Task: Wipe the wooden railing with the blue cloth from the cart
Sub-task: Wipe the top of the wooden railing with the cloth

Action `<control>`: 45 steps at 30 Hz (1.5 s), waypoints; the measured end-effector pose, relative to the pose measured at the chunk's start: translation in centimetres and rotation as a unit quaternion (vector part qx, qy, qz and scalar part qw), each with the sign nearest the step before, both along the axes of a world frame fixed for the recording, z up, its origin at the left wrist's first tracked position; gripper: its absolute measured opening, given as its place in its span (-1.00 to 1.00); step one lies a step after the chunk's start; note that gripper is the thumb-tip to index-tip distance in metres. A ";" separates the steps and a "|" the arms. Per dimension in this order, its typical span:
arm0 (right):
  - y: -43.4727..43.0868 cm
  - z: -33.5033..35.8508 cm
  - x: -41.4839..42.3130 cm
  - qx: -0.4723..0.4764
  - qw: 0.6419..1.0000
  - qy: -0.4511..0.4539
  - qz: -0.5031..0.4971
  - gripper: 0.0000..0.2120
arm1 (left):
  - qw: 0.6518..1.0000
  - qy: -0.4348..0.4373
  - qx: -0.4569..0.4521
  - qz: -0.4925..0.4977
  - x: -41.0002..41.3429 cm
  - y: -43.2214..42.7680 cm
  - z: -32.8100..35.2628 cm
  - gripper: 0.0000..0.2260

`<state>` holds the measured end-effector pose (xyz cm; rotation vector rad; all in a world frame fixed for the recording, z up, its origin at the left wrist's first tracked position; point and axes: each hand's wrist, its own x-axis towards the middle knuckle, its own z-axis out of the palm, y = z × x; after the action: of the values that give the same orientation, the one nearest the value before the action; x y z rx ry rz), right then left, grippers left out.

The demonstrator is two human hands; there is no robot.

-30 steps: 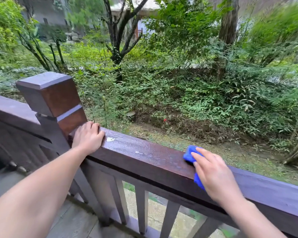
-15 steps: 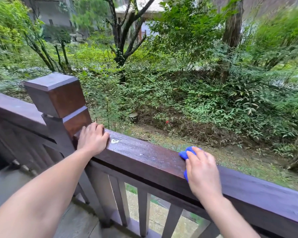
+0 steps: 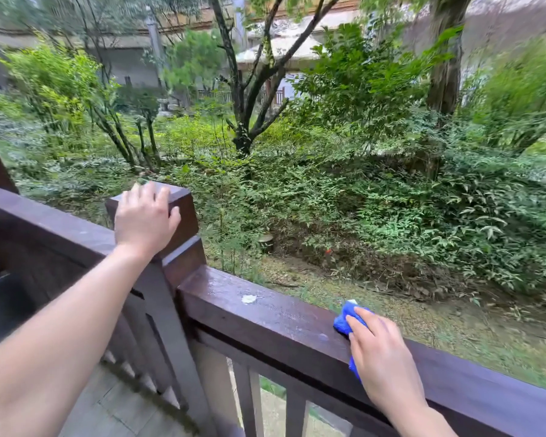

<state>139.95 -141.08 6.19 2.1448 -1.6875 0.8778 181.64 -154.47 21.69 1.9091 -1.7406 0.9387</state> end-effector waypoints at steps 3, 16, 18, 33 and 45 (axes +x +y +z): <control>0.2 -0.1 -0.3 -0.020 0.998 0.058 0.031 -0.67 | 1.000 -0.004 -0.026 -0.002 0.4 -0.4 -0.9 -0.67; 1.7 0.7 -1.3 0.068 0.996 0.036 0.048 -0.69 | 0.982 0.018 -0.182 -0.053 1.3 -1.9 -2.2 -0.71; 1.0 0.9 -2.7 0.073 0.997 0.016 -0.019 -0.77 | 0.984 0.015 -0.171 -0.045 1.3 -1.8 -2.2 -0.71; 0.4 1.0 0.2 0.052 0.999 0.005 0.002 -0.88 | 0.982 0.065 -0.174 -0.024 1.9 -2.4 -2.8 -0.69; -1.8 1.4 3.5 0.096 0.995 0.001 0.003 -0.79 | 0.976 0.030 -0.209 -0.055 1.3 -2.5 -2.5 -0.80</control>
<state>143.48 -142.91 7.54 2.2713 -1.8320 0.7417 182.91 -156.97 19.16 1.5392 -1.4570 1.0912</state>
